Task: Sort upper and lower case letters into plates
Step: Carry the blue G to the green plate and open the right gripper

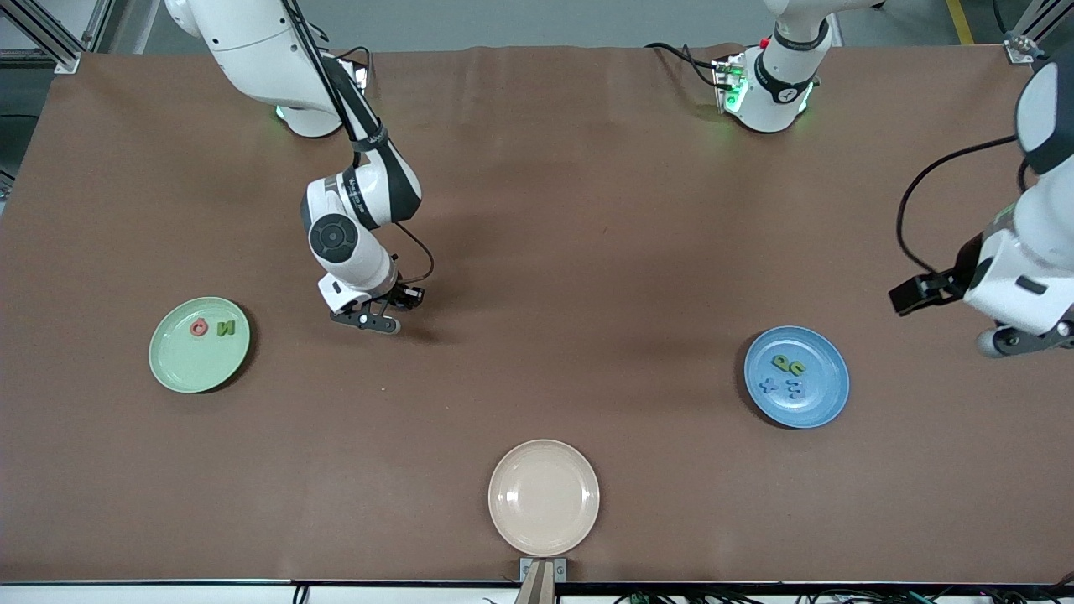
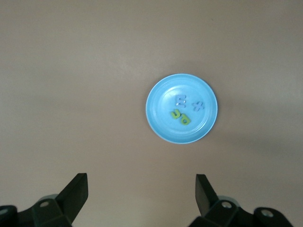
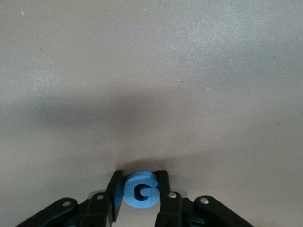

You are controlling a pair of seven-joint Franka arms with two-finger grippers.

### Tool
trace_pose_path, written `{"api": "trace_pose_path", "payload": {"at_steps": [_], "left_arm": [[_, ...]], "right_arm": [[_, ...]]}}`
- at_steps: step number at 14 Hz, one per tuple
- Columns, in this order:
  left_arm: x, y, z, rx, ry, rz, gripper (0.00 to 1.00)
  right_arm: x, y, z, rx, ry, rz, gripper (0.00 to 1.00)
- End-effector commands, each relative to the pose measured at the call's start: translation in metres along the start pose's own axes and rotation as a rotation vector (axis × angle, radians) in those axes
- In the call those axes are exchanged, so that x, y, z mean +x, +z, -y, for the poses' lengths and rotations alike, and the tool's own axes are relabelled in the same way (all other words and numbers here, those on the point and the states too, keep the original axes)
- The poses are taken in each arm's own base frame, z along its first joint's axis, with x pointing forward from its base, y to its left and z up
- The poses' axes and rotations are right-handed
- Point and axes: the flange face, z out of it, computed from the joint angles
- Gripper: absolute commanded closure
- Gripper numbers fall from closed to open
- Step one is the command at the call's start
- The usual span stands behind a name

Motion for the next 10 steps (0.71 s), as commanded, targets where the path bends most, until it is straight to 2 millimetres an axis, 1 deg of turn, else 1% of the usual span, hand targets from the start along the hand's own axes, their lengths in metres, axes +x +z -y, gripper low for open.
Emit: {"api": "trace_pose_path", "payload": {"at_steps": [1,2,3,4,5,6,7,8,9,10], "left_arm": [[-0.022,-0.03,0.019,-0.066,0.124,-0.019,0.0],[-0.03,-0.04,0.03,-0.068,0.105,-0.022,0.0],[-0.042,-0.049,0.024,-0.052,0.113,-0.014,0.0],[-0.052,-0.055,0.022,-0.05,0.113,-0.006,0.0],[-0.064,-0.063,0.029,-0.064,0.098,0.001,0.0],[-0.079,-0.065,0.028,-0.085,0.102,0.011,0.0],[-0.091,-0.066,0.035,-0.102,0.086,0.018,0.0],[-0.103,-0.067,0.03,-0.104,0.084,0.023,0.0],[-0.11,-0.066,0.03,-0.103,0.084,0.028,0.0],[-0.119,-0.069,0.031,-0.102,0.083,0.027,0.0]], "right_arm": [[-0.006,0.007,0.001,-0.006,0.012,0.01,0.79],[-0.006,0.004,0.001,-0.004,0.01,0.01,0.8],[-0.006,-0.003,0.003,0.003,-0.003,0.006,0.8],[-0.002,-0.017,0.003,0.006,-0.006,0.015,0.81],[0.002,-0.038,0.001,-0.008,-0.018,0.059,0.81],[0.01,-0.058,-0.008,-0.023,-0.035,0.112,0.81],[0.03,-0.087,-0.033,-0.023,-0.04,0.147,0.81],[0.045,-0.109,-0.056,-0.022,-0.064,0.162,0.81],[0.059,-0.124,-0.082,-0.032,-0.108,0.165,0.81],[0.076,-0.134,-0.115,-0.052,-0.139,0.154,0.81]]}}
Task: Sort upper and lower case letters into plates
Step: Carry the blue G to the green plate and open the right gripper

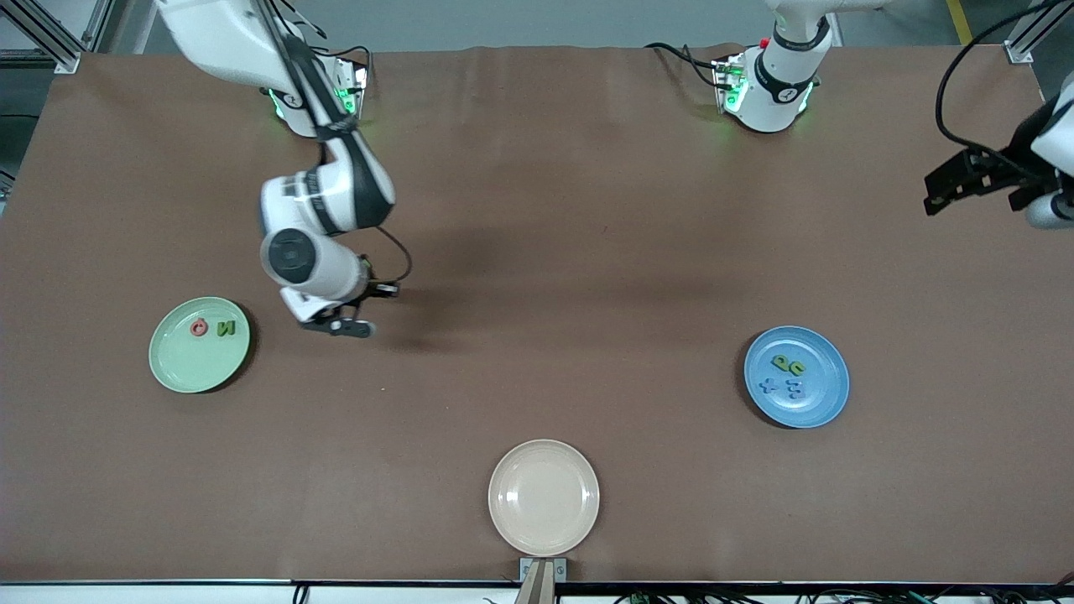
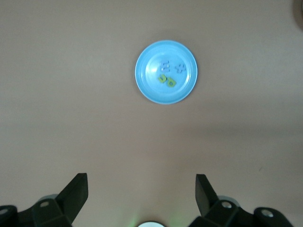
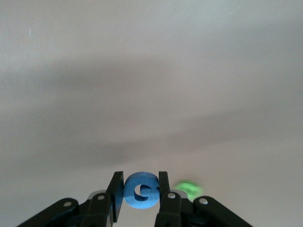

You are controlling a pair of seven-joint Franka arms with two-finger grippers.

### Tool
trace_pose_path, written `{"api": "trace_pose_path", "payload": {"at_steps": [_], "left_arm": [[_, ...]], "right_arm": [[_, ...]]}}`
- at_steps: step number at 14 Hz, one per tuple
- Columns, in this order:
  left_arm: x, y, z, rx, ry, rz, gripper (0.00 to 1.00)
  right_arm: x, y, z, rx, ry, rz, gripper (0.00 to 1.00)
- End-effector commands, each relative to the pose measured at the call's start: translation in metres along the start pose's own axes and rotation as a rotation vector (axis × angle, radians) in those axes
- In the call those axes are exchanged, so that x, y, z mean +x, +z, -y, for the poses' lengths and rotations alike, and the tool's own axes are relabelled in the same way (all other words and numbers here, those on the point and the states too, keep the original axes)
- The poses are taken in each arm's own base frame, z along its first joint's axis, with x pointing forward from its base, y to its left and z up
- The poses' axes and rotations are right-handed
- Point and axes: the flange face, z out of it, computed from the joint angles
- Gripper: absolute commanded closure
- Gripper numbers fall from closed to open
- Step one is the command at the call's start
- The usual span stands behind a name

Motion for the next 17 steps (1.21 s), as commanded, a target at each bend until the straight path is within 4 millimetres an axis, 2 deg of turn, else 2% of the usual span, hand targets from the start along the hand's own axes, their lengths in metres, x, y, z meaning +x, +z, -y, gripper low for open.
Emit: {"api": "trace_pose_path", "payload": {"at_steps": [1,4,5,7,9,11,17], "left_arm": [[-0.032,0.003,-0.002,-0.009,0.0,0.011,0.0],[-0.039,-0.003,-0.001,-0.009,-0.003,0.008,0.0],[-0.04,-0.004,-0.002,-0.011,-0.002,0.005,0.0],[-0.042,-0.006,-0.003,-0.027,-0.001,0.004,0.0],[-0.042,-0.004,-0.007,-0.031,0.004,0.007,0.0],[-0.042,-0.003,-0.009,-0.03,0.007,0.008,0.0],[-0.038,-0.002,-0.006,-0.034,0.001,0.003,0.0]], "right_arm": [[0.022,-0.031,-0.089,-0.032,-0.08,-0.014,0.82],[0.048,-0.037,-0.186,-0.024,-0.154,-0.06,0.82],[0.055,-0.031,-0.209,-0.027,-0.175,-0.077,0.82],[0.068,-0.011,-0.245,-0.047,-0.204,-0.107,0.82],[0.077,0.009,-0.272,-0.064,-0.227,-0.126,0.82],[0.081,0.024,-0.279,-0.058,-0.221,-0.126,0.82],[0.095,0.063,-0.279,0.01,-0.22,-0.134,0.82]]}}
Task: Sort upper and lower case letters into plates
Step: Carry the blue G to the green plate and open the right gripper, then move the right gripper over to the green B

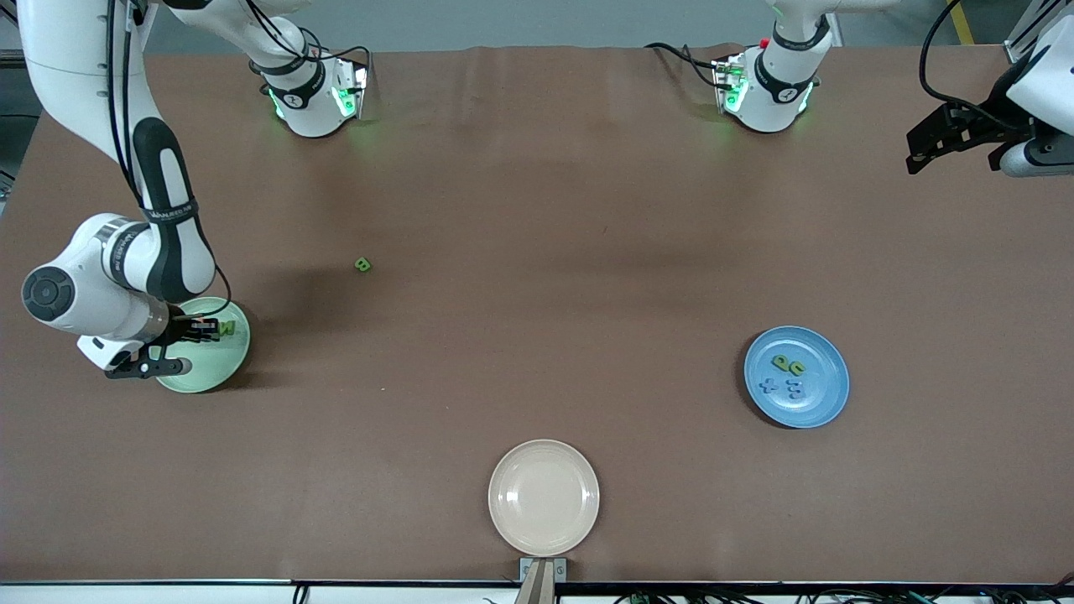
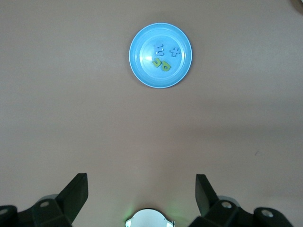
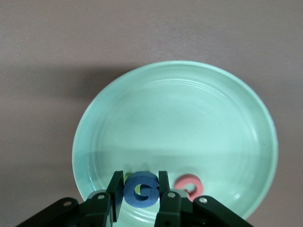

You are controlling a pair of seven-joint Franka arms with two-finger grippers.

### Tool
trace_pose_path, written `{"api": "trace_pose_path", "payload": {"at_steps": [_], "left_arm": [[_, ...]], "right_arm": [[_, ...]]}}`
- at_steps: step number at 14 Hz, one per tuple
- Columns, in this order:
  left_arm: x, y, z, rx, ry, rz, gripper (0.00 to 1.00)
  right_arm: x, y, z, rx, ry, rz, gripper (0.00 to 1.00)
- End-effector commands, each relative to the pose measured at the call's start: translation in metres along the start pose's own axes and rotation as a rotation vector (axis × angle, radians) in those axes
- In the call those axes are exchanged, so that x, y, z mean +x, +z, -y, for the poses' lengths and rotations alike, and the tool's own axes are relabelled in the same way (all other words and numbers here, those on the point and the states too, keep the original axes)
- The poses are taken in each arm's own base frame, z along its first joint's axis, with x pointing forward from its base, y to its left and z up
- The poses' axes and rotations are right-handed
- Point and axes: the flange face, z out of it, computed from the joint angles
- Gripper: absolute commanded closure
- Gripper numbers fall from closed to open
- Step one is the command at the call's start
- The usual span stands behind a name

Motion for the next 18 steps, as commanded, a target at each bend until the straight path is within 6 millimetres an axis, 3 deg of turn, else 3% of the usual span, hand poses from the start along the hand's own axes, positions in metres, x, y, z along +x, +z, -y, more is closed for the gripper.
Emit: {"api": "trace_pose_path", "payload": {"at_steps": [1,7,9,10,11,12,13,15,18], "left_arm": [[-0.002,-0.001,0.002,-0.021,-0.011,-0.012,0.0],[0.005,0.002,0.001,-0.026,-0.01,-0.025,0.0],[0.004,0.002,0.002,-0.026,-0.012,-0.025,0.0],[0.004,0.001,0.003,-0.027,-0.013,-0.026,0.0],[0.004,0.001,0.005,-0.027,-0.015,-0.026,0.0],[0.004,0.001,0.005,-0.027,-0.015,-0.026,0.0],[0.004,0.002,0.005,-0.027,-0.015,-0.025,0.0],[0.004,0.001,0.005,-0.027,-0.015,-0.026,0.0],[0.004,0.001,0.006,-0.027,-0.016,-0.026,0.0]], "right_arm": [[0.005,0.011,-0.004,0.029,-0.014,-0.017,0.81],[0.016,0.021,-0.009,0.004,-0.014,-0.024,0.8],[0.016,0.025,-0.01,-0.001,-0.015,-0.021,0.74],[0.016,0.025,-0.007,0.002,-0.015,-0.018,0.53],[0.016,0.024,-0.006,0.003,-0.015,-0.015,0.22],[0.015,0.021,-0.004,0.012,-0.016,-0.008,0.0],[0.013,0.018,0.0,0.03,-0.022,0.017,0.0],[0.009,-0.011,0.014,0.079,-0.035,0.033,0.0],[-0.003,-0.053,0.066,0.143,-0.116,0.054,0.0]]}}
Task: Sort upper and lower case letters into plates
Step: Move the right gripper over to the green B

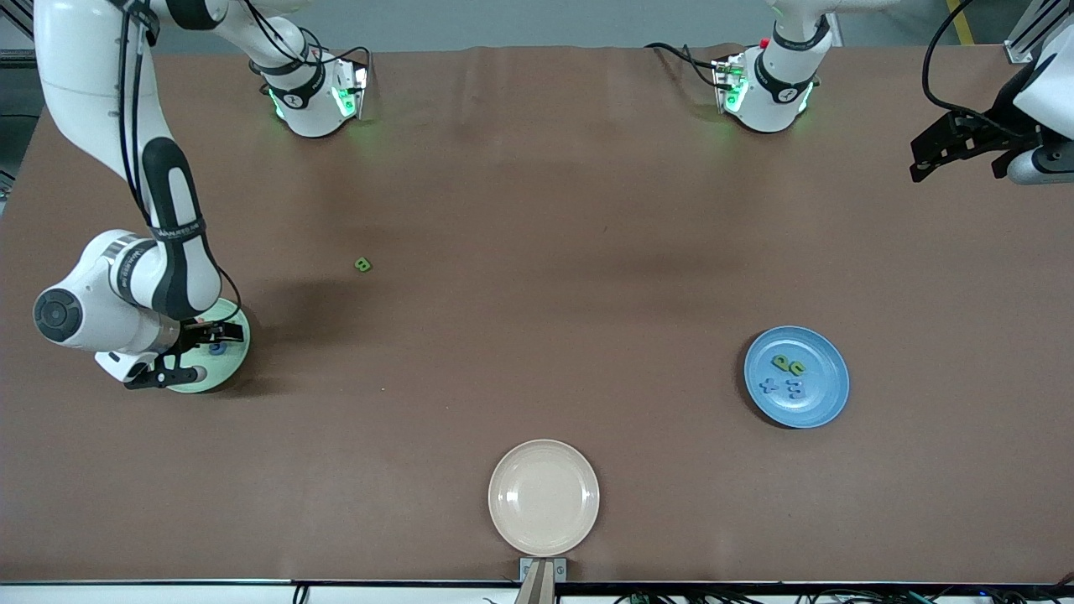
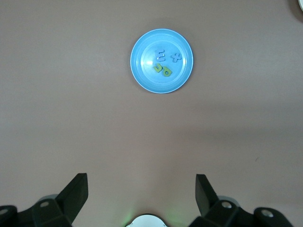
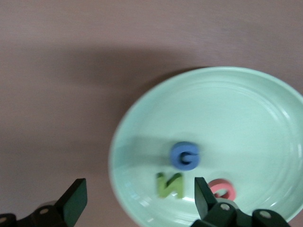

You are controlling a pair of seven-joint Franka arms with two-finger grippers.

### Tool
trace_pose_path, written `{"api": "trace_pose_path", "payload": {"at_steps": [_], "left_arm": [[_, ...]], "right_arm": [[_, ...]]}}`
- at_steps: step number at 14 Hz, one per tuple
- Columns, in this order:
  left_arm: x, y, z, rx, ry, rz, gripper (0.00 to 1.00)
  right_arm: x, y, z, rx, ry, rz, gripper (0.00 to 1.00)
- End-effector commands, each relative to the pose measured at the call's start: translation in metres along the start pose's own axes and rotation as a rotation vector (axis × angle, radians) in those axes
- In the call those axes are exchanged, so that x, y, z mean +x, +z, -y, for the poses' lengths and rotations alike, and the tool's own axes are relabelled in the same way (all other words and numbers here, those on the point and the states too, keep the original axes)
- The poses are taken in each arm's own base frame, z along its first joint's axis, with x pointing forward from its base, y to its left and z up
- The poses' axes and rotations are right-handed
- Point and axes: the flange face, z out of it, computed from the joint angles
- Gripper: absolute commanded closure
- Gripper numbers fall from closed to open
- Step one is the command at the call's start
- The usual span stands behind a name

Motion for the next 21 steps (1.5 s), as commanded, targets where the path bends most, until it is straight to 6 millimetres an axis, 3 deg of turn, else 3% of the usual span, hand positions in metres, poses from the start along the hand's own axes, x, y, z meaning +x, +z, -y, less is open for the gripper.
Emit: {"api": "trace_pose_path", "payload": {"at_steps": [1,4,6,8,13,18,21], "left_arm": [[-0.001,-0.002,0.001,-0.023,-0.007,-0.01,0.0],[-0.002,-0.003,0.002,-0.023,-0.007,-0.011,0.0],[-0.002,-0.002,0.002,-0.023,-0.007,-0.01,0.0],[-0.002,-0.002,0.002,-0.023,-0.007,-0.008,0.0],[-0.001,-0.002,0.002,-0.023,0.004,-0.01,0.0],[-0.001,-0.003,0.002,-0.022,0.005,-0.015,0.0],[-0.001,-0.003,0.001,-0.022,0.007,-0.016,0.0]], "right_arm": [[-0.026,-0.039,0.06,0.075,-0.089,-0.028,0.0],[-0.059,-0.041,0.119,0.106,-0.176,-0.048,0.0],[-0.077,-0.023,0.162,0.083,-0.249,-0.086,0.0],[-0.088,-0.002,0.189,0.056,-0.298,-0.097,0.0],[-0.118,0.047,0.224,-0.026,-0.379,-0.167,0.0],[-0.127,0.066,0.235,-0.047,-0.407,-0.144,0.01],[-0.127,0.075,0.236,-0.062,-0.411,-0.136,0.11]]}}
